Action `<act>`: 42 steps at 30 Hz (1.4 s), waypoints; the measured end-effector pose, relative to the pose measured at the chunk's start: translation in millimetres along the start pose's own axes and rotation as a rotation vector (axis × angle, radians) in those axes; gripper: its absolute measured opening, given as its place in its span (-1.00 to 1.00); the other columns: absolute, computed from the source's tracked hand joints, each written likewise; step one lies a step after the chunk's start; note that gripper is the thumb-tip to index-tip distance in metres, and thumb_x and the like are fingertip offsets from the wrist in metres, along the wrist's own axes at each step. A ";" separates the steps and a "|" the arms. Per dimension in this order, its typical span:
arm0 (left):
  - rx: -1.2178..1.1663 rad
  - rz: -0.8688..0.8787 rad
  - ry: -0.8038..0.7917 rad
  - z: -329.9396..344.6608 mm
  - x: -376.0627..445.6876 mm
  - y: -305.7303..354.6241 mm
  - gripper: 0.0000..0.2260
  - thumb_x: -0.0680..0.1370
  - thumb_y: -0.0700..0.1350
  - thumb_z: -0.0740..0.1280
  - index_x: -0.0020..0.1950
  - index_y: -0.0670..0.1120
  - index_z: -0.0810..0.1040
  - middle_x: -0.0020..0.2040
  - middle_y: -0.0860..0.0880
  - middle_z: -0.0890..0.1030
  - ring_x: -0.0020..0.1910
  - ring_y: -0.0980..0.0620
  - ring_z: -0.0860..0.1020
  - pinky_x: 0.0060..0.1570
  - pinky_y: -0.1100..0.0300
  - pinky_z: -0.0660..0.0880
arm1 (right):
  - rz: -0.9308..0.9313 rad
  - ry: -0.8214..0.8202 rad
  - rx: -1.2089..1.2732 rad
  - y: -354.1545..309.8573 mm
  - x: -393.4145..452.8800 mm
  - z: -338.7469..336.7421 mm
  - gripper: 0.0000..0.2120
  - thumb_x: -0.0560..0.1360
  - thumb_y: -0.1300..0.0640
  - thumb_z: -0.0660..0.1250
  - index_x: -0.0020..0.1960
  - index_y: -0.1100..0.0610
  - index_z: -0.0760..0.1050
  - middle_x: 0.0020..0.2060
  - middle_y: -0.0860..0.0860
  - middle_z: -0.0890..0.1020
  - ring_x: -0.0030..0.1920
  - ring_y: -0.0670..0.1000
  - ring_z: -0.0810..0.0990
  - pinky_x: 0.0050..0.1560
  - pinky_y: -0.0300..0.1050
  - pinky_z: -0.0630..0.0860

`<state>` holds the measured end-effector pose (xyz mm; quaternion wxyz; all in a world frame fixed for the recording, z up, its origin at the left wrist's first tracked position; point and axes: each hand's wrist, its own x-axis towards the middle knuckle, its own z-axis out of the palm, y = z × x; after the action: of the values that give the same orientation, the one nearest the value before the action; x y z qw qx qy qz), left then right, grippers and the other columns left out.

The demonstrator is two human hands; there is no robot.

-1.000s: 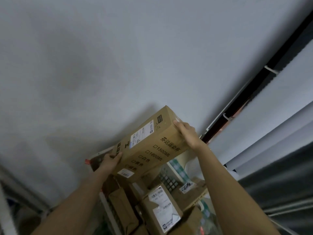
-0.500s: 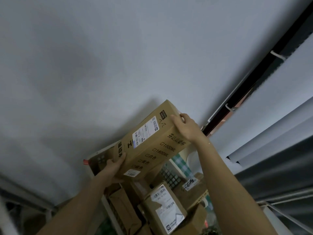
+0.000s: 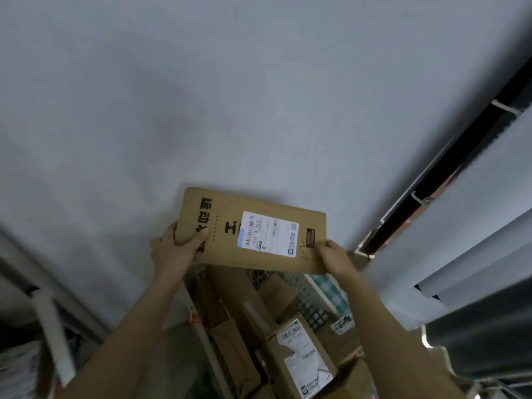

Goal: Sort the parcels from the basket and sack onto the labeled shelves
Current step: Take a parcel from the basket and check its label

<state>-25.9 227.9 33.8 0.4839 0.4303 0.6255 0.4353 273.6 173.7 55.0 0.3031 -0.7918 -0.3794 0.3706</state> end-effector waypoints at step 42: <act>-0.744 -0.608 0.067 4.7 -3.6 -113.5 -0.14 0.31 0.09 0.52 0.51 0.08 0.16 0.34 -0.08 0.46 0.29 -0.13 0.47 0.14 -0.09 0.52 | -0.428 -0.533 -0.949 -98.5 84.4 213.5 -0.28 0.38 -0.44 0.31 0.35 -0.02 0.33 0.04 0.01 0.63 0.07 0.08 0.62 0.32 0.22 0.38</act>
<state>-33.9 196.6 -75.2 0.6899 0.0111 0.5401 0.4818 99.1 337.9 -15.8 -0.1224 -0.6263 -0.7184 0.2770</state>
